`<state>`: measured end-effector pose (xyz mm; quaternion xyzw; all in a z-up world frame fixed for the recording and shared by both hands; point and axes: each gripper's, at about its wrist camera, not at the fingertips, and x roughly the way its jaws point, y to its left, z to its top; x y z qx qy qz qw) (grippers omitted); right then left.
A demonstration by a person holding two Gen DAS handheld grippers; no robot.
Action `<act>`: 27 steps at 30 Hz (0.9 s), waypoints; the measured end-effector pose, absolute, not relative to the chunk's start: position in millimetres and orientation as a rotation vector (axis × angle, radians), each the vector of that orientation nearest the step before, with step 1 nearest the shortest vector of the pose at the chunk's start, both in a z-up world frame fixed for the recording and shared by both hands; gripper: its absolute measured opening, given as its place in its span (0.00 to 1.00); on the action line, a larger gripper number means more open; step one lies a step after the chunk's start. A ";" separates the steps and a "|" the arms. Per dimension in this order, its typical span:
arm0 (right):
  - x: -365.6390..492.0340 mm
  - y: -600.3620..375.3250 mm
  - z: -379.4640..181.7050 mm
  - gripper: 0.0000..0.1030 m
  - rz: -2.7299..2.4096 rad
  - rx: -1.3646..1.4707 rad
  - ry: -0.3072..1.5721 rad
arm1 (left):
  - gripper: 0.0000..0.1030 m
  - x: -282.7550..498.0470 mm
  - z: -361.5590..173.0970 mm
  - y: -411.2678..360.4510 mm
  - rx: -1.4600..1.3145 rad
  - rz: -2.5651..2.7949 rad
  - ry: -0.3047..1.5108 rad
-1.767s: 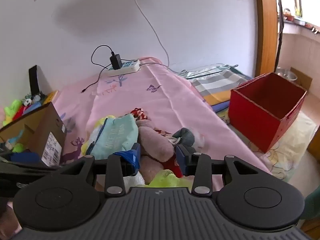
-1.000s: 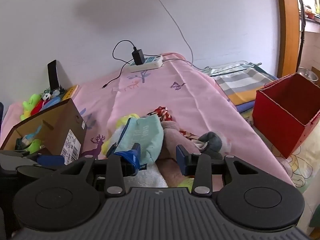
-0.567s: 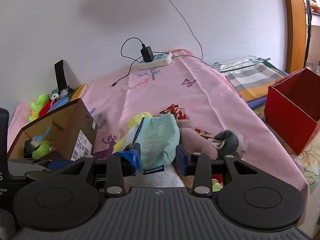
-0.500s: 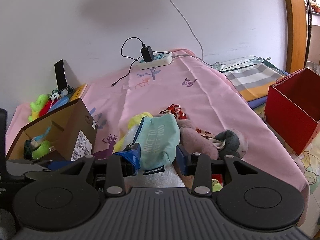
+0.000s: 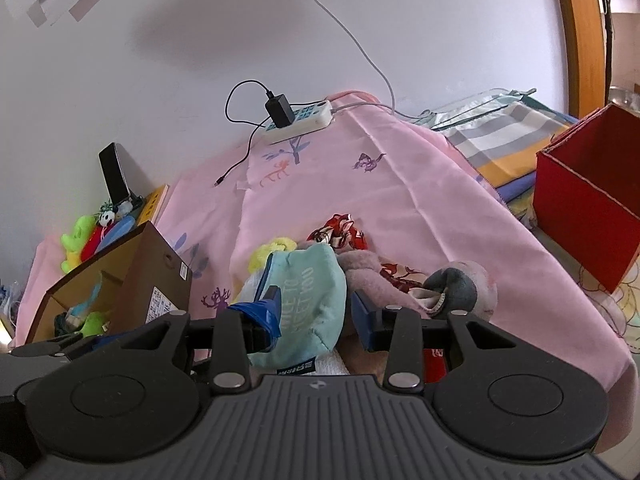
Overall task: Organize soft objects
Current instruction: 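Close both grippers on the mint-green zippered pouch atop the pile, then lift the pouch with both grippers and carry it over the cardboard box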
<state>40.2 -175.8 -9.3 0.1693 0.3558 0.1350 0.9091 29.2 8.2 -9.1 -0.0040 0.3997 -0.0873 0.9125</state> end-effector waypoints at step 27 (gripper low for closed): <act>72.1 -186.9 -52.1 0.03 0.346 0.489 0.787 | 0.30 65.8 -36.6 2.3 -0.061 -0.305 0.872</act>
